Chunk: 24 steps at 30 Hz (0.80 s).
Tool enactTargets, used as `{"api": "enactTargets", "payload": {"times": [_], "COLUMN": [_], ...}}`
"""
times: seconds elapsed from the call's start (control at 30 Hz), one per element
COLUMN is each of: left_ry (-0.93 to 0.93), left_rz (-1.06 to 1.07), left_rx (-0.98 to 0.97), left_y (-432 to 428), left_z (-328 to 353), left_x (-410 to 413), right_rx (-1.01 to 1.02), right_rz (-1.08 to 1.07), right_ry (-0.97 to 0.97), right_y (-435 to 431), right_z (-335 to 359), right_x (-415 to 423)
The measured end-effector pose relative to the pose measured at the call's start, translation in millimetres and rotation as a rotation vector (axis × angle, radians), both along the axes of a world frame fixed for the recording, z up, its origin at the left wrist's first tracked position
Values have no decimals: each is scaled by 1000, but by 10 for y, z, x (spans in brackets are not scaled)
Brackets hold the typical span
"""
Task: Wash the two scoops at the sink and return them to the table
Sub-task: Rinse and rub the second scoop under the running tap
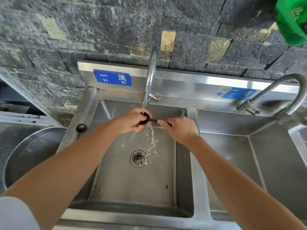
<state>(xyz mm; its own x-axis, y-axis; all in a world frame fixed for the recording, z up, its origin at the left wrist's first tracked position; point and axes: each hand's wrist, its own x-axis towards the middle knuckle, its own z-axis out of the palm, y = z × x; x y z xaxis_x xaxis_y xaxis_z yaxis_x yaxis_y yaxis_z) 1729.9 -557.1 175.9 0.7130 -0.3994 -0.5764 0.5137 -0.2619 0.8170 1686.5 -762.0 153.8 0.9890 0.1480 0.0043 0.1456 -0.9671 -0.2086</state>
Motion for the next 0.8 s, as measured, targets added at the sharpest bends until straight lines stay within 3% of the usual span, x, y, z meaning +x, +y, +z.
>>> {"api": "enactTargets", "payload": {"times": [0.07,0.1,0.17,0.23,0.3,0.4,0.43,0.53,0.6,0.7,0.8], "left_ry": [262,360,425,365,321,276,273,274,253,138,107], "left_rz": [175,194,151,168,285,433,471,515,486,384,249], "left_rx": [-341,-404,-327,-181,-199,-290,-317,-413,-398,-226,-182], "left_y": [67,105,132,102,48,12,12,-1,-13,53,174], "left_z": [-122,-182,-256,-257,-226,-187,-172,-127,-117,-166,-188], "left_x": [17,-5,-43,-76,-109,-198,-238,-364,-451,-510,-520], "right_rx": [69,79,-41,-241,-242,125,393,1405,1704,1706,1330], "right_rz": [-57,-53,18,48,-49,-313,-441,-706,-745,-775,-730], "right_ry": [-23,-19,10,16,-4,-23,61,602,710,622,545], "right_y": [-5,-14,-33,-29,24,260,374,780,981,1129,1102], "right_z": [-21,-21,9,17,-34,-112,-86,21,-13,-100,-143], "right_x": [-13,-30,-47,-58,-88,-202,-223,-248,-255,-225,-229]}}
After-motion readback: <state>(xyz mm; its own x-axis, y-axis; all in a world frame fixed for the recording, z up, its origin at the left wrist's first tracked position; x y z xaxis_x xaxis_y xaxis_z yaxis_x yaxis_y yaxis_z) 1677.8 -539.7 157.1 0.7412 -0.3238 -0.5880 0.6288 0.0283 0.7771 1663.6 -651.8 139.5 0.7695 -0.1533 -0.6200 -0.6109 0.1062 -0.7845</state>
